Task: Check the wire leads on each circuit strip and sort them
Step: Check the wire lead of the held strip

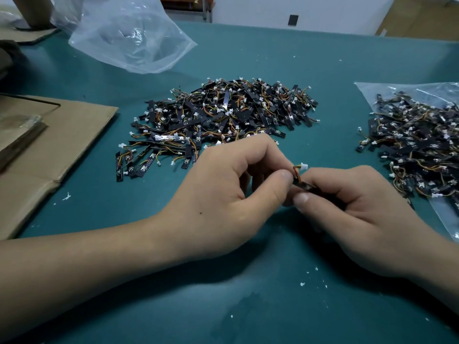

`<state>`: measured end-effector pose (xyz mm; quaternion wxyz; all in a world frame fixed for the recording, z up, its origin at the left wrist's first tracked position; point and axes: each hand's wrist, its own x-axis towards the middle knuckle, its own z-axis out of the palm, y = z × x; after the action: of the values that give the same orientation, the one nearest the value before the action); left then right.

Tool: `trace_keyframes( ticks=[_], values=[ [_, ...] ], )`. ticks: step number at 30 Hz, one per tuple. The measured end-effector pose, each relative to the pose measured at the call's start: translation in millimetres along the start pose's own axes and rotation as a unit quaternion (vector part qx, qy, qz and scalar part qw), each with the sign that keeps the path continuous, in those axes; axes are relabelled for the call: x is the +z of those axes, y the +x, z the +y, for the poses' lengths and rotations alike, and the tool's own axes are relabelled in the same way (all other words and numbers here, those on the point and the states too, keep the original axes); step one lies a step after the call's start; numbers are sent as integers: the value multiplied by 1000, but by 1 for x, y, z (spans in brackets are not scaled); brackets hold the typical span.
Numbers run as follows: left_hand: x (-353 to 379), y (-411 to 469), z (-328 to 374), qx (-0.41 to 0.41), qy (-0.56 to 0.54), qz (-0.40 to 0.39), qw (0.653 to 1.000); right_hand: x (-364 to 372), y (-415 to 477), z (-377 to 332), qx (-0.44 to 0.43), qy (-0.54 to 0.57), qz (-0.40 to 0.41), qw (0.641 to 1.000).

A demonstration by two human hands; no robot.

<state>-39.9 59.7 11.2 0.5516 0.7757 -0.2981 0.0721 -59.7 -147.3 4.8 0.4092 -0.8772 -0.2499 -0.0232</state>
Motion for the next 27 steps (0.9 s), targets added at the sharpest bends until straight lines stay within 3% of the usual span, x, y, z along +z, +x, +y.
trace_keyframes(
  ticks=[8, 15, 27],
  values=[
    [-2, 2, 0, -64, -20, -106, 992, -3, 1, -1, -16, 52, -23, 998],
    [1, -3, 6, -9, 109, -118, 987, -3, 0, 0, -7, 30, -32, 999],
    [0, -3, 5, -12, 113, -175, 978, -3, 0, -2, -13, -20, -49, 999]
  ],
)
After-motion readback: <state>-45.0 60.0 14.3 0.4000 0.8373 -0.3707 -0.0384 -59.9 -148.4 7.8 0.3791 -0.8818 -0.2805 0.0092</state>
